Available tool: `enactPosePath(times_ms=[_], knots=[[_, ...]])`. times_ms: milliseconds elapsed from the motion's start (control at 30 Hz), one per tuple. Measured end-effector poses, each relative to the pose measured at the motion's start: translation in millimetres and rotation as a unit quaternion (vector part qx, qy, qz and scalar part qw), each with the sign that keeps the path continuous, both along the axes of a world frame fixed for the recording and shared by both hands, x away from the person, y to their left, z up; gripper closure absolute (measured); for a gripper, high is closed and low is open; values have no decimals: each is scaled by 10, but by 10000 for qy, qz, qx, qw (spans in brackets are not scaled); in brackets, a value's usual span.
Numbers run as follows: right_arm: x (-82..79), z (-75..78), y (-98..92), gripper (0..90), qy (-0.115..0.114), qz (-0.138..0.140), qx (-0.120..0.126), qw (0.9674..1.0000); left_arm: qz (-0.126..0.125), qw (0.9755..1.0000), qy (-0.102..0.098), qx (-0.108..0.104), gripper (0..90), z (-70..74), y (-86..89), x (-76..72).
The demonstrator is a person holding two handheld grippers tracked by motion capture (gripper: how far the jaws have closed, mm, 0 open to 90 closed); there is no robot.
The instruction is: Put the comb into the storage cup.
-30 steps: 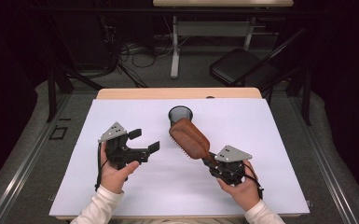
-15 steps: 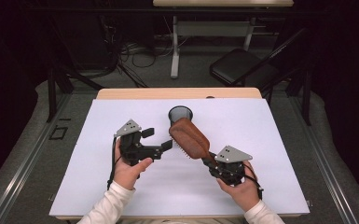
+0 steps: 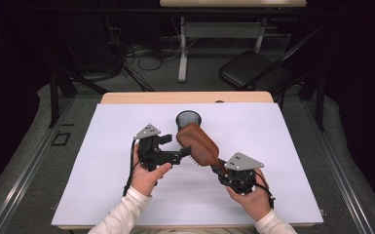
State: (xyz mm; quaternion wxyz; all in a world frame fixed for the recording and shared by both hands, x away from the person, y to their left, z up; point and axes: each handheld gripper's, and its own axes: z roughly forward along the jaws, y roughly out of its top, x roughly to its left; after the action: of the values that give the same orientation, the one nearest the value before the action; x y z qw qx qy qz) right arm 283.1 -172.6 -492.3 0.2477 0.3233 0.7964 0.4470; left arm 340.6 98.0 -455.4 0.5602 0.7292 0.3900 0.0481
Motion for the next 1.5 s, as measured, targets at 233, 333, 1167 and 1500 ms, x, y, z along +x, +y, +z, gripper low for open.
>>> enactPosePath(times_ms=[233, 333, 1167, 1500], knots=[[-6, 2, -1, 717, -21, -4, 8, 10000, -6, 9999, 103, -2, 61, -47, -27, 31], [-9, 2, 1, 717, -32, -5, 11, 10000, -20, 9999, 150, -15, 61, -66, -27, 41], [-64, 6, 66, 717, -219, 60, 77, 9997, -214, 9958, 668, -580, 65, -106, 68, 98], [-87, -7, 103, 717, -242, 114, 80, 9996, -371, 9917, 853, -884, 104, -131, 90, 114]])
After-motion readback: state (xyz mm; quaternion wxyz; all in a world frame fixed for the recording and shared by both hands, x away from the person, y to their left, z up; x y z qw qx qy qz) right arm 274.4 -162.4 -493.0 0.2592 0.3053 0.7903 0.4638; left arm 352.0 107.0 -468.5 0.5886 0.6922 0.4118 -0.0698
